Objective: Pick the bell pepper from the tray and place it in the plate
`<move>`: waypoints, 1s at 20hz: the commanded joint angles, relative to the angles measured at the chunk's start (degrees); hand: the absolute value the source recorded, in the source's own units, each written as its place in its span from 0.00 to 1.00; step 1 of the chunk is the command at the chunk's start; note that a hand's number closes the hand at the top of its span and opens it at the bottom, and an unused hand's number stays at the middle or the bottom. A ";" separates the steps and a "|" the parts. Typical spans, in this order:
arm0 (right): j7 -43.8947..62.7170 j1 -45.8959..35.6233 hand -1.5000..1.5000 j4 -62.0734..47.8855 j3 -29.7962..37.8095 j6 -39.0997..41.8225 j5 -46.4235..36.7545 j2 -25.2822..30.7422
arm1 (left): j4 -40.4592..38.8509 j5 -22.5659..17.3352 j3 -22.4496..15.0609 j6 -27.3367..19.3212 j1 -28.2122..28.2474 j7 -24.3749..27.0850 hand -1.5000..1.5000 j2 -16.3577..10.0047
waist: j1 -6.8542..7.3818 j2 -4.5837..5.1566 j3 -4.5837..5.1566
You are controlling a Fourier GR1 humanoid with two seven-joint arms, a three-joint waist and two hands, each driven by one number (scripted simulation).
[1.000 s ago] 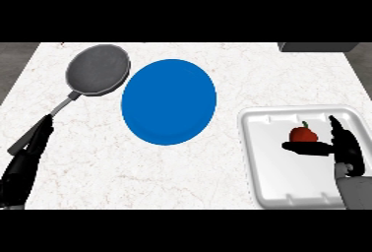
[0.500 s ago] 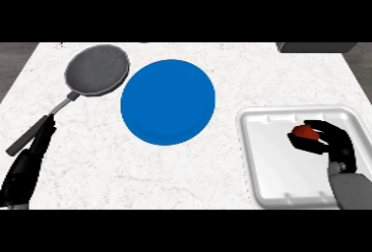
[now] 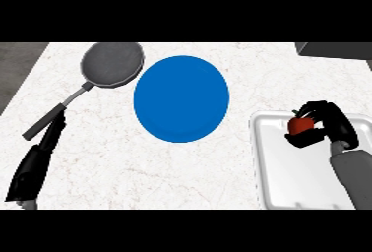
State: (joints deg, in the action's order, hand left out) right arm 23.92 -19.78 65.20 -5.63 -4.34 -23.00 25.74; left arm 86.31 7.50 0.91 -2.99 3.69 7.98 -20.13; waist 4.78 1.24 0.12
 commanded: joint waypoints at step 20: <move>-53.60 -33.25 1.00 -23.44 0.79 1.02 -3.89 5.48 | -2.32 -0.12 1.96 0.54 -1.12 -0.40 0.50 -0.44 | -2.38 -0.78 -0.19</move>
State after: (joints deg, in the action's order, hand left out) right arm -22.45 -49.30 41.98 -7.07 -5.81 -30.47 32.49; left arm 84.26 7.99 1.45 -2.79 1.29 7.07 -19.82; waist 3.73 1.10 -0.17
